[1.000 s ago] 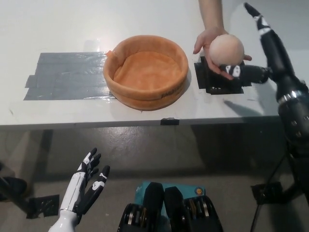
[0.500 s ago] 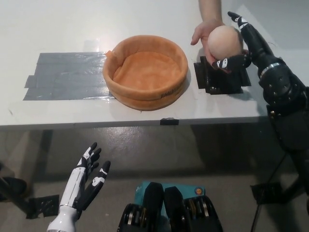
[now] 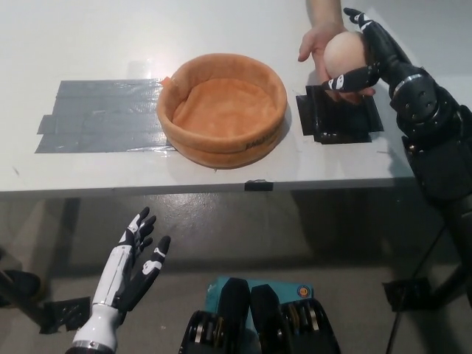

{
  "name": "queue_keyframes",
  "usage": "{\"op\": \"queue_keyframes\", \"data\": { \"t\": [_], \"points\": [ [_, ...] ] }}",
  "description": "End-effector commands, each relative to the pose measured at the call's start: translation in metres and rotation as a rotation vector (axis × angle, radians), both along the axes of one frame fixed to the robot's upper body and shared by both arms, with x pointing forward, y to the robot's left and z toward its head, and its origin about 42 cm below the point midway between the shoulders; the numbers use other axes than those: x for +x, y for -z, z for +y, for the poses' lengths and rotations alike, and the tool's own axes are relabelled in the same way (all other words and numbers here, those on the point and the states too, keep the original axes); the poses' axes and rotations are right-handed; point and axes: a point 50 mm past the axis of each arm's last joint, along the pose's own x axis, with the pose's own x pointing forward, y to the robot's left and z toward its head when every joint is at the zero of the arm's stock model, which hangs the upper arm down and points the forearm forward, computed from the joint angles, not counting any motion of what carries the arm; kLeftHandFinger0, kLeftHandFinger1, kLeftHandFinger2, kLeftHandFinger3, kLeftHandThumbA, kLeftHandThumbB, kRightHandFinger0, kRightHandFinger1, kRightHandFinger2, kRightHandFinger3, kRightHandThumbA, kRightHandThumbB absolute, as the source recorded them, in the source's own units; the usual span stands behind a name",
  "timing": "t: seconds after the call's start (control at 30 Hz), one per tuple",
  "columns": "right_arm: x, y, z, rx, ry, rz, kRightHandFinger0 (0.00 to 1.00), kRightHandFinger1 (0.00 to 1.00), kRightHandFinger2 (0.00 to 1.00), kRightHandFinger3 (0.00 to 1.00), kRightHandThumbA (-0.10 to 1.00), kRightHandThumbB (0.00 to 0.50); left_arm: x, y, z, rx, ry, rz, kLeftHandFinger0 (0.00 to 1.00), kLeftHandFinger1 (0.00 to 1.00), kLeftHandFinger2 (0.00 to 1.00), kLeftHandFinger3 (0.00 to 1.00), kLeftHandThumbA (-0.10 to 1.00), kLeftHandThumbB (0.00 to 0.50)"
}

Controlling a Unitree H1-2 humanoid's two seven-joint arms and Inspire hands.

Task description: A person hands a emotional support dumpling to the robot which it grabs with its right hand and places in the soft place kept infront of it in the centre of the desk

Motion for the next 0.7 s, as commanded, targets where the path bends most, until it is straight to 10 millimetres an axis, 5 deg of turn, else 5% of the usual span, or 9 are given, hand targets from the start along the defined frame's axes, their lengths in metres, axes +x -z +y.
{"op": "queue_keyframes", "data": {
  "t": [0.0,0.43,0.57,0.6,0.63,0.67],
  "points": [
    [0.008,-0.046,0.000,-0.002,-0.041,-0.095,1.00,1.00,1.00,1.00,1.00,0.377,0.004,-0.014,0.001,0.020,0.015,-0.056,1.00,1.00,1.00,1.00,0.73,0.000],
    [0.013,-0.039,-0.008,0.020,0.000,-0.044,1.00,1.00,1.00,1.00,0.94,0.336,0.005,-0.015,0.000,0.004,0.024,-0.066,1.00,1.00,1.00,1.00,0.75,0.000],
    [0.018,-0.036,-0.010,0.053,0.021,-0.020,1.00,1.00,1.00,1.00,0.84,0.266,0.006,-0.015,0.000,0.002,0.022,-0.066,1.00,1.00,1.00,1.00,0.74,0.000],
    [0.021,-0.034,-0.010,0.032,0.049,-0.011,1.00,1.00,1.00,1.00,0.71,0.236,0.005,-0.015,0.000,0.007,0.020,-0.064,1.00,1.00,1.00,1.00,0.74,0.000],
    [0.023,-0.032,-0.010,0.031,0.060,-0.017,0.81,0.87,1.00,1.00,0.49,0.178,0.005,-0.015,0.000,0.004,0.020,-0.064,1.00,1.00,1.00,1.00,0.74,0.000],
    [0.024,-0.031,-0.009,0.039,0.072,-0.032,0.75,0.86,0.88,0.79,0.33,0.145,0.005,-0.016,0.000,0.001,0.022,-0.065,1.00,1.00,1.00,1.00,0.74,0.000]
  ]
}}
